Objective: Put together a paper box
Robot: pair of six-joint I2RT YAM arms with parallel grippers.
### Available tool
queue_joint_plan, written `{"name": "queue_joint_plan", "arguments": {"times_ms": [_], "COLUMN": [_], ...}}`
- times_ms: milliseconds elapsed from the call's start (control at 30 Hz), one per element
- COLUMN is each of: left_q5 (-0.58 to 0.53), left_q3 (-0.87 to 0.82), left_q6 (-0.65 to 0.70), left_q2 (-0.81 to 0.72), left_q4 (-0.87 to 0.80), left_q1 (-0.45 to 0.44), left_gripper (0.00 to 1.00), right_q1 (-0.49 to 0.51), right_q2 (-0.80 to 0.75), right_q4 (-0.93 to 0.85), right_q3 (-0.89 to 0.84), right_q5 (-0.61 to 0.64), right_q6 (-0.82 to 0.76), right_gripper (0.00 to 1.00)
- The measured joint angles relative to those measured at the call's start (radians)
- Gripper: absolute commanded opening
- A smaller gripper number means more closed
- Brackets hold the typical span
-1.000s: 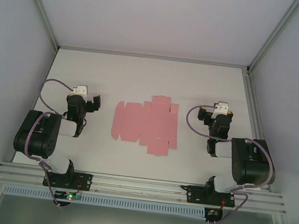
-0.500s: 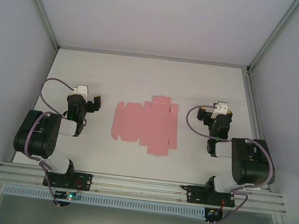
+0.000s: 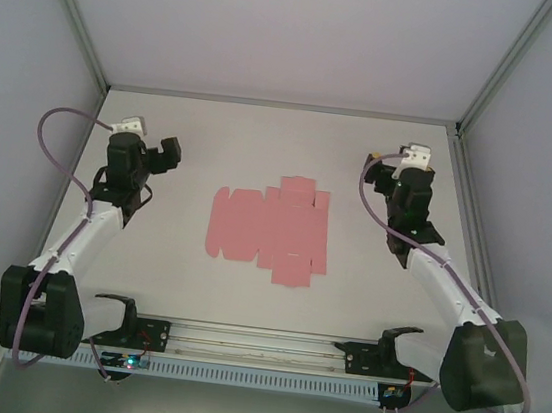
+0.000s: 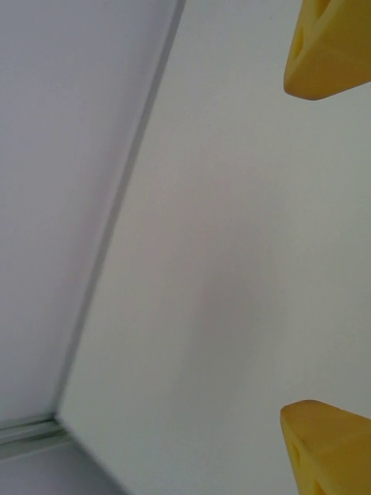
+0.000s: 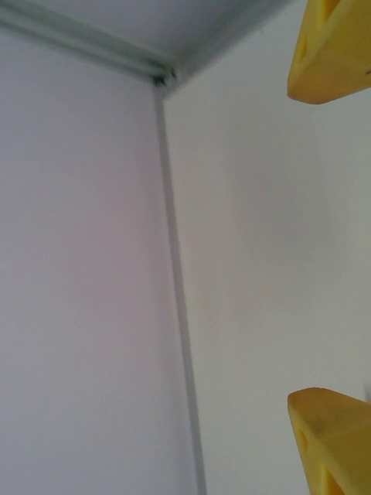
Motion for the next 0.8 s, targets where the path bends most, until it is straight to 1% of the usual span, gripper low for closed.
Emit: {"name": "queue_joint_plan", "arguments": {"times_ms": [67,100,133,200,300,400,533,600,700,767,800], "left_q5": [0.063,0.089,0.112,0.15,0.214,0.275,0.344,0.382,0.433,0.46,0.474], "left_q3": [0.024,0.034,0.044,0.062,0.074,0.075,0.074,0.074,0.072,0.068,0.063], "left_q6": [-0.044,-0.06,-0.076,-0.103,-0.123,-0.138,-0.142,-0.142,-0.142,-0.146,-0.149], "left_q2": [0.013,0.025,0.041,0.083,0.153,0.214,0.251,0.256,0.276,0.301,0.314], "left_q4": [-0.096,-0.131,-0.169,-0.229,-0.28,-0.306,-0.313,-0.311,-0.302,-0.291,-0.282], "left_q1": [-0.006,-0.014,-0.027,-0.054,-0.081,-0.093,-0.103,-0.109,-0.114,-0.116,-0.116], "left_gripper": [1.0,1.0,1.0,1.0,1.0,1.0,1.0,1.0,1.0,1.0,1.0], "right_q1": [0.071,0.109,0.153,0.231,0.304,0.315,0.294,0.275,0.241,0.222,0.214], "right_q2": [0.027,0.048,0.082,0.17,0.329,0.458,0.57,0.589,0.587,0.586,0.587], "right_q4": [-0.106,-0.145,-0.19,-0.274,-0.384,-0.431,-0.466,-0.453,-0.388,-0.347,-0.325], "right_q3": [0.039,0.052,0.068,0.106,0.183,0.226,0.231,0.223,0.2,0.18,0.174], "right_q5": [-0.016,-0.027,-0.04,-0.068,-0.119,-0.163,-0.207,-0.224,-0.269,-0.296,-0.307], "right_q6": [0.066,0.087,0.113,0.154,0.198,0.236,0.285,0.308,0.34,0.356,0.362], "right_gripper": [0.87,0.82,0.79,0.72,0.61,0.53,0.52,0.5,0.48,0.44,0.43]}}
